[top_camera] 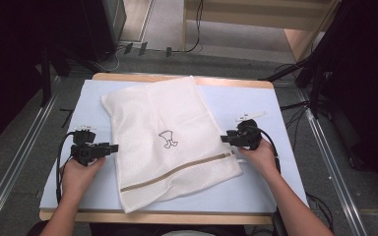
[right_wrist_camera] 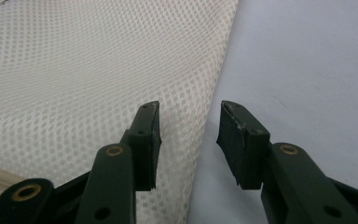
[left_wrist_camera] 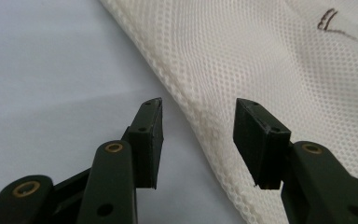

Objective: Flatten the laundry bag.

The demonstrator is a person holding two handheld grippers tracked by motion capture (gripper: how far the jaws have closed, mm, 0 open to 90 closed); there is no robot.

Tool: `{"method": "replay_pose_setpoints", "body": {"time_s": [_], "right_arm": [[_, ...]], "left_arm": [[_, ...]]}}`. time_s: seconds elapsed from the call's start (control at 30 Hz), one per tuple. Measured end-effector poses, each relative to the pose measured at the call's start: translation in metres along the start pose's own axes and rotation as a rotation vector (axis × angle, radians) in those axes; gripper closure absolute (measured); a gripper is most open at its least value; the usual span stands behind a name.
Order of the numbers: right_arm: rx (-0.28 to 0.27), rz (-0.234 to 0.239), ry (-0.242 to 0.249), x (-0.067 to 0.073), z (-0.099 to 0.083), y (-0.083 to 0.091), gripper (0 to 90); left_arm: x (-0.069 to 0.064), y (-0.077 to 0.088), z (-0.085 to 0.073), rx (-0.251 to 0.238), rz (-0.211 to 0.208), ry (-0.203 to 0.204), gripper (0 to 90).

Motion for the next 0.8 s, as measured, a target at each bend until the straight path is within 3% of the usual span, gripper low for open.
{"method": "replay_pose_setpoints", "body": {"time_s": [0.1, 0.17, 0.23, 0.3, 0.33, 0.43, 0.53, 0.8], "right_arm": [[-0.003, 0.0, 0.0, 0.0, 0.003, -0.008, 59.6], [0.007, -0.007, 0.005, -0.001, 0.003, -0.012, 60.2], [0.014, -0.012, 0.005, -0.001, 0.003, -0.015, 62.5], [0.016, -0.009, 0.002, -0.001, 0.003, -0.014, 67.0], [0.018, -0.011, -0.008, 0.002, 0.002, -0.015, 73.6], [0.034, -0.023, -0.003, 0.004, 0.003, -0.015, 81.2], [0.041, -0.03, -0.005, 0.007, 0.004, -0.014, 86.4], [0.032, -0.023, -0.018, 0.013, 0.0, -0.003, 87.0]], "left_arm": [[0.0, -0.007, -0.001, 0.009, -0.019, 0.023, 54.5], [-0.003, -0.009, -0.001, 0.012, -0.043, 0.025, 57.0], [-0.005, -0.01, -0.001, 0.007, -0.039, 0.021, 60.9], [-0.009, -0.012, 0.0, 0.016, -0.044, 0.008, 68.3], [-0.012, -0.015, 0.0, 0.03, -0.055, 0.012, 75.5], [-0.012, -0.017, 0.002, 0.052, -0.073, 0.001, 84.2], [-0.011, -0.017, 0.004, 0.055, -0.088, 0.001, 86.5], [-0.012, -0.018, 0.016, 0.029, -0.079, -0.034, 86.5]]}}
Point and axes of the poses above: each handheld gripper's, and its own axes: y roughly backward along the jaws, z roughly out of its top, x roughly to its left, the point moved 2 cm from there along -y, roughly forward along the jaws, and after that the axes turned 6 degrees about z, right-handed, at the moved point
